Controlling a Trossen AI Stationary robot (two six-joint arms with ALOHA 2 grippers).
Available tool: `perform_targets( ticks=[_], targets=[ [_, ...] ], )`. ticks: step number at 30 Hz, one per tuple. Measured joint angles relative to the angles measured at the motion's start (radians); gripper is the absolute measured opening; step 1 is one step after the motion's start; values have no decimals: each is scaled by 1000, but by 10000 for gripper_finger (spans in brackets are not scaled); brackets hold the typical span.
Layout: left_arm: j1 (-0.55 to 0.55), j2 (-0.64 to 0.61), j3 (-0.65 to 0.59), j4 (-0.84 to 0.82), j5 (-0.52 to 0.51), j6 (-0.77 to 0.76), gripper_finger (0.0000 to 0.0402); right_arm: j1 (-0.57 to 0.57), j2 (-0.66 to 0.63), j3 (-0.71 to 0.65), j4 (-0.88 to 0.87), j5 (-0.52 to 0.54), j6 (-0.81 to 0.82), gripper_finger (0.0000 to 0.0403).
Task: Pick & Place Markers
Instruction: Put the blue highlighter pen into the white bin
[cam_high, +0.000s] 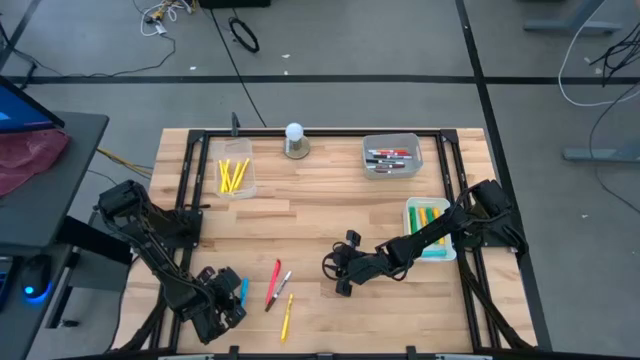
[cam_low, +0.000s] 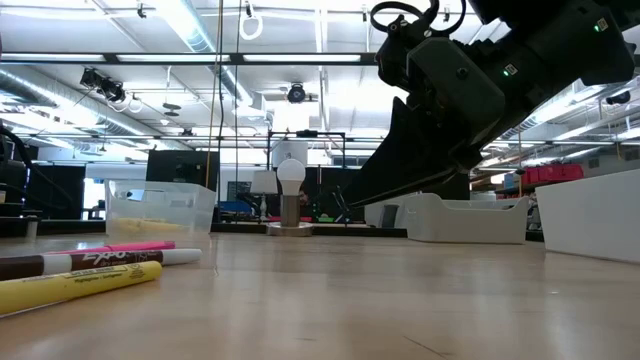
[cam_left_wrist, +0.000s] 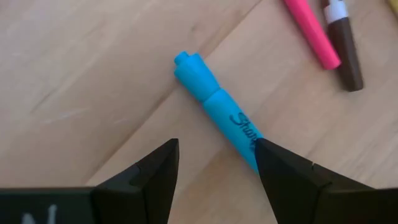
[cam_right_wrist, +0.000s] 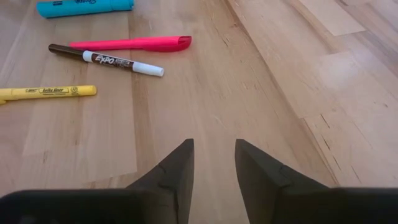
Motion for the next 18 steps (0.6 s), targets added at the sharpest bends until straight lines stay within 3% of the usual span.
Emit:
perform_targets(
  ticks=[7,12,18],
  targets=[
    [0,0,0,7,-7,-53,220,0,0,0,0,0,0,117],
    [18,8,0,60,-66,-50,216,0,0,0,1,1,0,117],
    [61,73,1,97,-11,-7,176,0,0,0,3,1,0,117]
  ],
)
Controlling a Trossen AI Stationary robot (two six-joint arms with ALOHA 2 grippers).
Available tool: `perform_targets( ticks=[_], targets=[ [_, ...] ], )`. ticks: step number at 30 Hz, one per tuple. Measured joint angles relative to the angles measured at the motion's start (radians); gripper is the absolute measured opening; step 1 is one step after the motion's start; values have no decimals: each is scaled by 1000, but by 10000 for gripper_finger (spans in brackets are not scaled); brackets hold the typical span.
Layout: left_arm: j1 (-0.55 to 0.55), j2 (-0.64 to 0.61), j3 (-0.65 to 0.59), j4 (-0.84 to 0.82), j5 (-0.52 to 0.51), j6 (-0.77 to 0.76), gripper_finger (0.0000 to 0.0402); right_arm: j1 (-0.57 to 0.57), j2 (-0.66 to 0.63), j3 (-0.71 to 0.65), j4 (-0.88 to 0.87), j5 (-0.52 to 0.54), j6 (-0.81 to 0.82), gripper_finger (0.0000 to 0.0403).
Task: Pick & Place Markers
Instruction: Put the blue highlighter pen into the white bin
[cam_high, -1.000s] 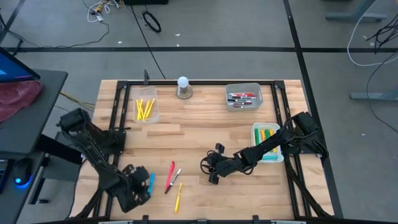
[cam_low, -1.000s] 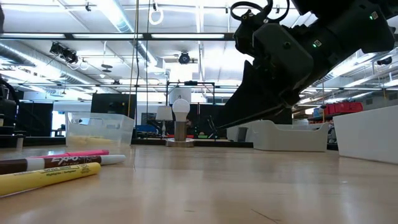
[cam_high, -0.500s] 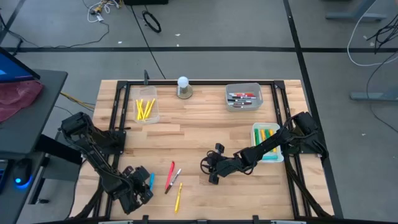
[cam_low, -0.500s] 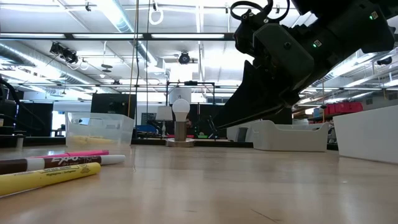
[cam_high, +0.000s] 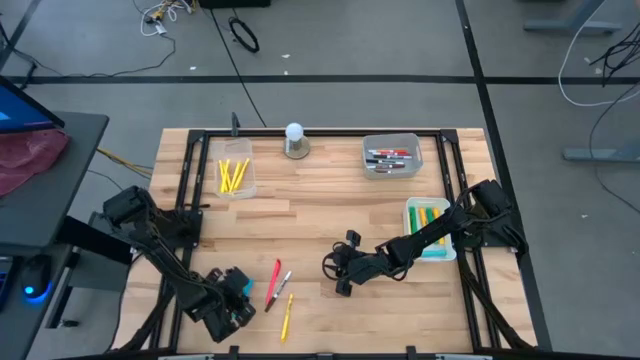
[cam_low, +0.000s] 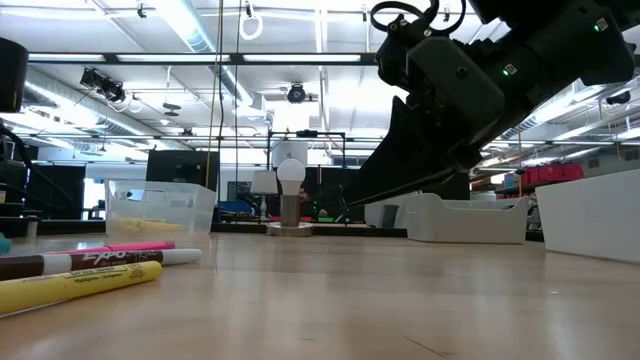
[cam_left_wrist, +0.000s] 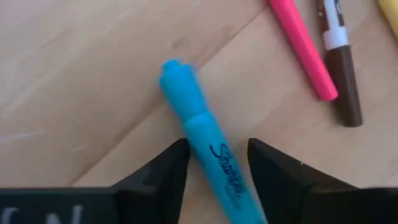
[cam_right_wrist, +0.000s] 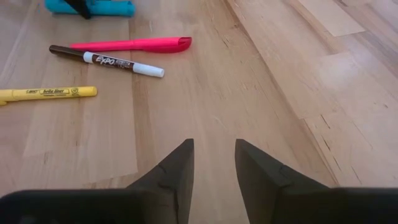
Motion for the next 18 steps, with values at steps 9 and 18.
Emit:
perform_targets(
  ticks=[9,18],
  targets=[
    [22,35,5,-79,8,58,68,0,0,0,0,0,0,117],
    [84,20,8,-103,-369,346,68,0,0,0,105,-20,-46,117]
  ],
)
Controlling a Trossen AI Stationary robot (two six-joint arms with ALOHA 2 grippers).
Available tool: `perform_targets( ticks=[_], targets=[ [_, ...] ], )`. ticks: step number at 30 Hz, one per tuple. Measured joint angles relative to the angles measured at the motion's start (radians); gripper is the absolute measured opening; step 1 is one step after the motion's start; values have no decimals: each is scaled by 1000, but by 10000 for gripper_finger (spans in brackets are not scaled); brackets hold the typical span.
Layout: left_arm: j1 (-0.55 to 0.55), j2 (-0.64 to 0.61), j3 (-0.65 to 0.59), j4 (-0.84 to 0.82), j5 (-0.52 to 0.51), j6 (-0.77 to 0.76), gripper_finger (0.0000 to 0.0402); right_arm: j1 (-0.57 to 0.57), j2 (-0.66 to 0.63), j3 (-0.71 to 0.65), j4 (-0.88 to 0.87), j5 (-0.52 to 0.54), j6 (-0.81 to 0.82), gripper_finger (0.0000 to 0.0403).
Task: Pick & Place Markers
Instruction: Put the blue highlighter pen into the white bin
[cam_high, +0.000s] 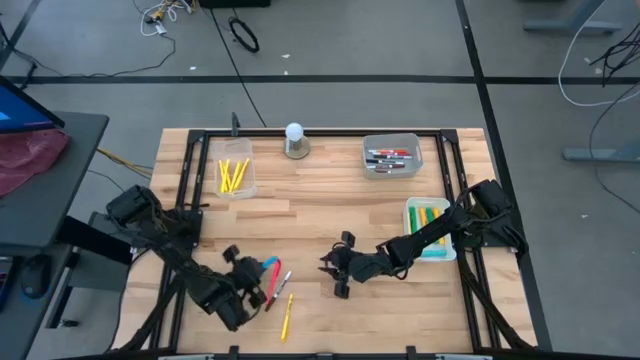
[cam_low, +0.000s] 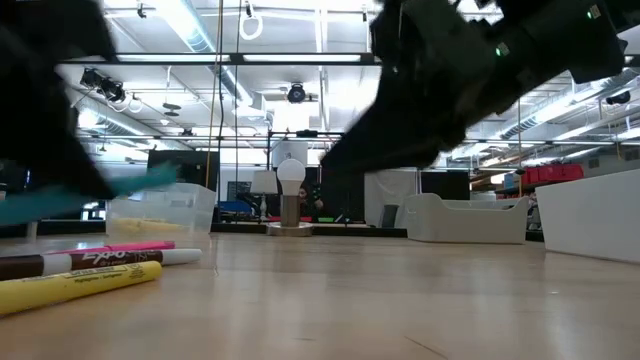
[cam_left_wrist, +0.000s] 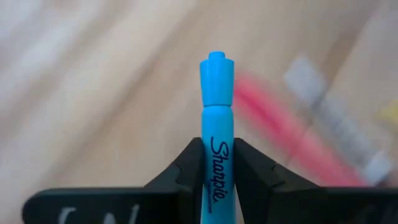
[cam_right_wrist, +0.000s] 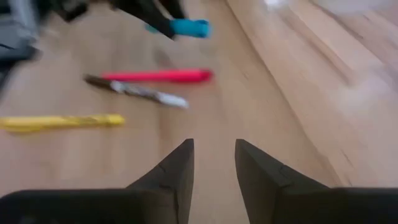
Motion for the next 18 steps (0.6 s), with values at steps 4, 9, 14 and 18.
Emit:
perform_targets(
  ticks=[4,9,14,18],
  targets=[
    [50,-7,54,72,-153,332,68,0,0,0,134,-65,-96,128],
    [120,-8,82,382,-153,826,68,0,0,0,233,-69,-164,173],
    [154,-8,81,564,-98,1056,68,0,0,0,239,-79,-186,217],
    [165,-8,81,574,-94,1075,69,9,0,0,250,-72,-226,228]
  ],
)
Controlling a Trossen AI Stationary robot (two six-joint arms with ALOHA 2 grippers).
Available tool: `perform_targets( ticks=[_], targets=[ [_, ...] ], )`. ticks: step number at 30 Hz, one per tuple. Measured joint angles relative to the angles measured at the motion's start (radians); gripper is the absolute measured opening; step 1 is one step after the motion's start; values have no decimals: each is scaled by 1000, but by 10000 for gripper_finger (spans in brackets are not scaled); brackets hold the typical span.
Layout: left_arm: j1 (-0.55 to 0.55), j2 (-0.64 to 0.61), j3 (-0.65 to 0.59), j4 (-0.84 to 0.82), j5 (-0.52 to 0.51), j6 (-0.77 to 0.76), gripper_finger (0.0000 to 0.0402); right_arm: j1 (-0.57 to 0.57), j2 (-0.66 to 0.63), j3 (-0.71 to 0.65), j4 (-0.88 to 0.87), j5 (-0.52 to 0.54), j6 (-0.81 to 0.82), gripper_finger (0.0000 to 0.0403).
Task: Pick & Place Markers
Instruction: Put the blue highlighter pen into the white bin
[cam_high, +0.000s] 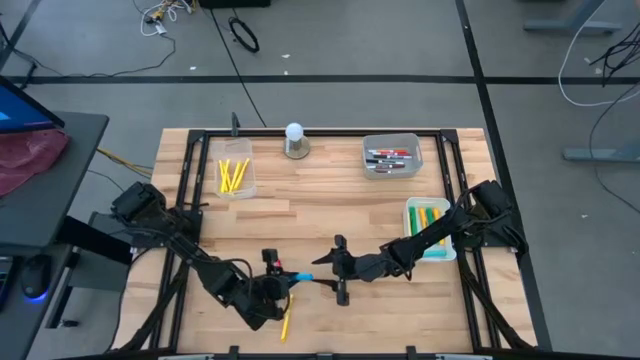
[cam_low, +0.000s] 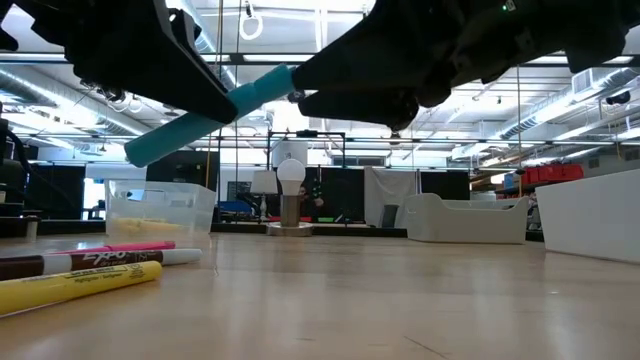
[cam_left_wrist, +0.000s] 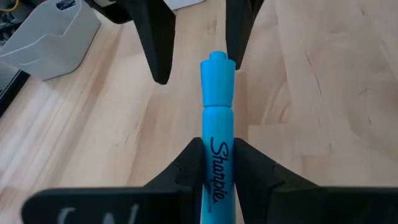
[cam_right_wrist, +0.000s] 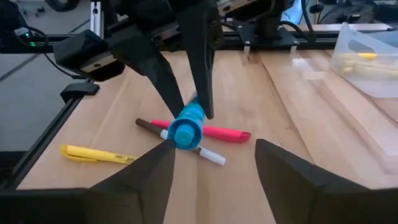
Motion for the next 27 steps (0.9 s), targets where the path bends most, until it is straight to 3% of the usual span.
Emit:
perform_targets(
  ticks=[16,27],
  targets=[
    [26,-3,3,29,-11,-1,73,0,0,0,56,-74,-41,161],
    [28,-3,3,31,3,-10,79,0,0,0,51,-38,-39,32]
  ],
)
